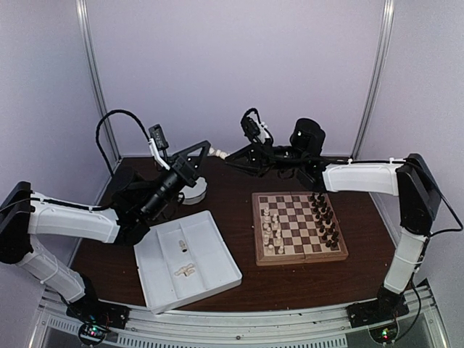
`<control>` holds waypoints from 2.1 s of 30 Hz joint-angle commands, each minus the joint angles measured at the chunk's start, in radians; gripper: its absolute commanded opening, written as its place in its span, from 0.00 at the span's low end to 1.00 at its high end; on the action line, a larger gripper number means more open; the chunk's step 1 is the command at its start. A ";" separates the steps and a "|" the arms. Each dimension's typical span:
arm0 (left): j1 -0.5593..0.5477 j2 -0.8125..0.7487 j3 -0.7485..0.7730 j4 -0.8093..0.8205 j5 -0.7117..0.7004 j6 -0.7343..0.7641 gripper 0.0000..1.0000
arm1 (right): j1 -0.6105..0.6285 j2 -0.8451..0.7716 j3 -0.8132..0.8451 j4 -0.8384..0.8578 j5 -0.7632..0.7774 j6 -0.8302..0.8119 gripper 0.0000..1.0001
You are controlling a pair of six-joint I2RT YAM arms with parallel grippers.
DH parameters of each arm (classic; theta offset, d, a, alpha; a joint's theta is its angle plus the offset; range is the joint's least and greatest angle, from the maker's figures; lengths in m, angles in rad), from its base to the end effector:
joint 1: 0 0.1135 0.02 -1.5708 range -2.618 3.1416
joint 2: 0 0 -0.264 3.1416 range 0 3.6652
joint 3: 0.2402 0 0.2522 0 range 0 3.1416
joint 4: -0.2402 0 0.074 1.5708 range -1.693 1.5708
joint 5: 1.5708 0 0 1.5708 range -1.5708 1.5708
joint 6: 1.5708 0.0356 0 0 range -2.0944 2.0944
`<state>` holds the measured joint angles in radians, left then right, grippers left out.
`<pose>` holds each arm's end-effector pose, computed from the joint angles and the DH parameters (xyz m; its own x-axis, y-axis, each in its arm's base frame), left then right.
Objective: Set up the chess pieces on the board
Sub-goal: Pick up the knight from the chess pile, then place b1 in position.
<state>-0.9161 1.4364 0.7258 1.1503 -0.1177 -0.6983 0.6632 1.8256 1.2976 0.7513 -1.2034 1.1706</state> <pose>0.1911 -0.2421 0.3074 -0.2663 -0.7016 -0.6609 0.7205 0.3106 -0.6200 0.3050 0.2804 0.3166 -0.7962 -0.2022 -0.5703 -0.5263 -0.2336 0.8176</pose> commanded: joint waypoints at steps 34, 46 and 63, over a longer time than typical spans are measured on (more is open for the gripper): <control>0.247 -0.144 0.253 -1.295 0.237 0.373 0.00 | -0.039 0.440 1.004 -2.232 1.240 -2.075 0.07; 0.247 -0.175 0.258 -1.308 0.268 0.331 0.00 | 0.026 0.574 1.067 -2.200 1.349 -2.131 0.08; 0.252 -0.178 0.258 -1.315 0.275 0.326 0.00 | 0.039 0.618 1.103 -2.177 1.359 -2.123 0.11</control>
<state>-0.6746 1.2781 0.9653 -0.1867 0.1390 -0.3626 0.6964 2.4260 2.3714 -1.4422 0.1234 -0.9478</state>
